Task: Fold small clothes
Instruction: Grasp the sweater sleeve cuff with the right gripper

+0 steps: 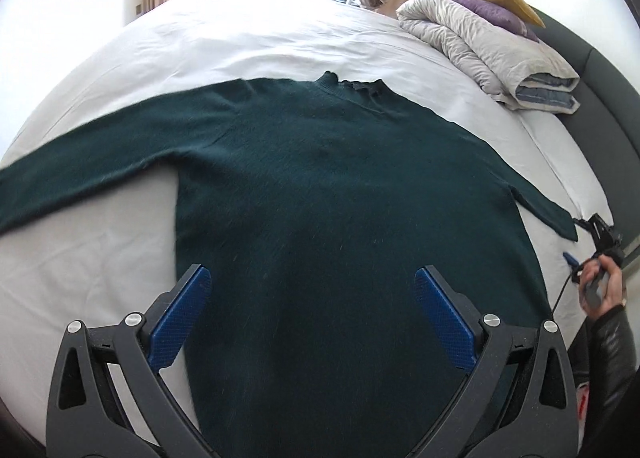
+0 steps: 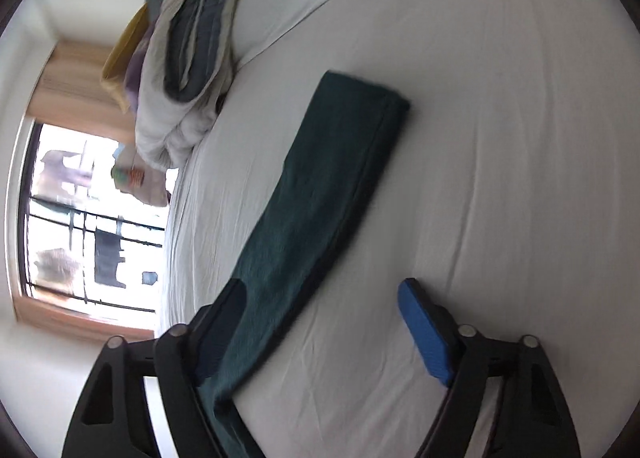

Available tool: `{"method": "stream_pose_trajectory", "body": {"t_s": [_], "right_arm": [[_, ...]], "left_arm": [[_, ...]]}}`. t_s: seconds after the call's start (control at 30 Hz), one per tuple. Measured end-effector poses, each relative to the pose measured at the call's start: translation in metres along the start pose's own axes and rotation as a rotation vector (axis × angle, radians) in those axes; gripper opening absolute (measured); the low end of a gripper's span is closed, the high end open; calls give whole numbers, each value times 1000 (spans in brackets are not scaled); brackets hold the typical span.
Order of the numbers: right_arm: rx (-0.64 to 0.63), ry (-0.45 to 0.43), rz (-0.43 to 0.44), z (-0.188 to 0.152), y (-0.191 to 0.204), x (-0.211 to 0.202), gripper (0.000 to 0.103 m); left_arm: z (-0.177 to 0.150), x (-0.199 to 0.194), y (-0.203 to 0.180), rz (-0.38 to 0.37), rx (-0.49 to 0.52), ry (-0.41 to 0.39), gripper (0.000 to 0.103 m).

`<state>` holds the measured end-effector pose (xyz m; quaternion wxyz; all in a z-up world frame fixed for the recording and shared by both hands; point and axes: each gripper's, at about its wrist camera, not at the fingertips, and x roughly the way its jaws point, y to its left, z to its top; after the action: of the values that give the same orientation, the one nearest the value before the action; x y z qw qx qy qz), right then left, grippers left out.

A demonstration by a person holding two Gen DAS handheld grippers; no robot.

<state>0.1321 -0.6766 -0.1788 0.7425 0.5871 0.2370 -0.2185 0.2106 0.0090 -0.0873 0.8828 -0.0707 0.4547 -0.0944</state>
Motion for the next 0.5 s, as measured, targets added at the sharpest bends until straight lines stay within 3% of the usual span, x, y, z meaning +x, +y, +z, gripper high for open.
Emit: {"method": "stream_pose_trajectory", "body": {"t_s": [0.17, 0.27, 0.4, 0.5], "right_arm": [[-12, -21, 6, 21, 22, 21, 76], [26, -44, 32, 34, 17, 27, 64], [101, -60, 75, 53, 0, 39, 28], [86, -51, 69, 55, -7, 43, 12]], "left_arm": [[5, 17, -20, 39, 44, -43, 103], [6, 25, -31, 43, 69, -62, 103], [5, 35, -39, 20, 83, -44, 103], [4, 40, -39, 1, 76, -31, 103]]}}
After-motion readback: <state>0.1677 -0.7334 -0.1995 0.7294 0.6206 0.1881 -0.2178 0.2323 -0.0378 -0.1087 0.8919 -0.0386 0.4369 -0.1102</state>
